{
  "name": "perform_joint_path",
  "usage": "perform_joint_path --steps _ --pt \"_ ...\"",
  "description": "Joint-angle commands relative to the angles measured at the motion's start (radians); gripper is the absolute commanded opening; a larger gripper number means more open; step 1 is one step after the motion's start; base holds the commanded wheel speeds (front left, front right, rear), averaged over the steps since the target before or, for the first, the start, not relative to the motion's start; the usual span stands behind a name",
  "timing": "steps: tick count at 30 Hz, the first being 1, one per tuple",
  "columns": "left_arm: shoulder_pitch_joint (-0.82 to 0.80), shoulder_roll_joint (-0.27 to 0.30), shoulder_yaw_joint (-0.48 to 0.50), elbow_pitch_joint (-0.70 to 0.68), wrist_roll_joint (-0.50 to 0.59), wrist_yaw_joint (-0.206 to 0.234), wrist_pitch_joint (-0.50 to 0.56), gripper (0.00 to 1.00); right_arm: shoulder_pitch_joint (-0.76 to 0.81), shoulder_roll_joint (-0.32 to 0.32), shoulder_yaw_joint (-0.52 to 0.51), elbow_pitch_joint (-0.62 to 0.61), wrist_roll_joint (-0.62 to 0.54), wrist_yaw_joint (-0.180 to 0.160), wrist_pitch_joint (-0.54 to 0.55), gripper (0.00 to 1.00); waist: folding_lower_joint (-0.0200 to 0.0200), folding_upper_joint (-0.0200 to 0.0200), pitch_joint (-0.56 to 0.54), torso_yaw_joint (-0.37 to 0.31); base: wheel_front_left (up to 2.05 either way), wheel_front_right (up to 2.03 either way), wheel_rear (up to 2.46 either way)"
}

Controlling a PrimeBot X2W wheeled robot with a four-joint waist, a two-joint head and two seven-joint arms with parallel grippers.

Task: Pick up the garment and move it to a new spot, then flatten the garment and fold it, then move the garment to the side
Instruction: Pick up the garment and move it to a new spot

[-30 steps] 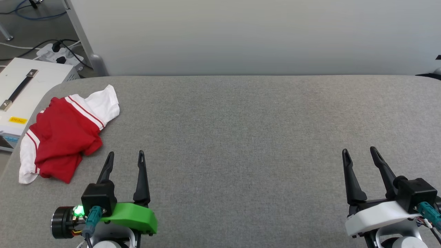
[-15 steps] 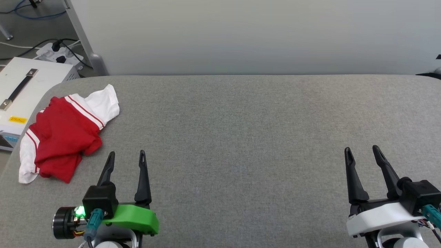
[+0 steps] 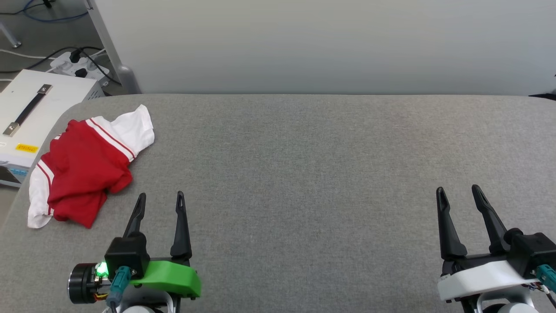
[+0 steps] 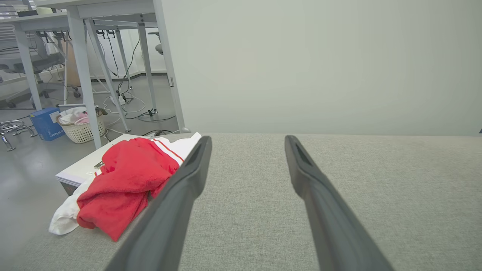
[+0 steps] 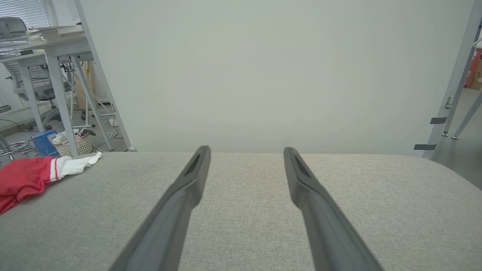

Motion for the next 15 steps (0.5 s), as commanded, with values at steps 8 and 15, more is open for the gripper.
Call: perform_joint_path --steps 8,15 --pt "-0.003 -0.004 0.019 0.009 -0.030 0.021 -0.025 1.00 0.010 -0.001 0.018 -0.026 0.005 -0.001 -0.027 1.00 0.0000 0.0000 0.018 0.066 0.00 0.00 0.00" --pt "-0.009 -0.005 0.040 0.016 -0.042 0.030 -0.040 1.00 0.001 -0.001 0.035 -0.034 -0.002 -0.001 -0.041 1.00 0.0000 0.0000 0.036 0.156 0.00 0.00 0.00"
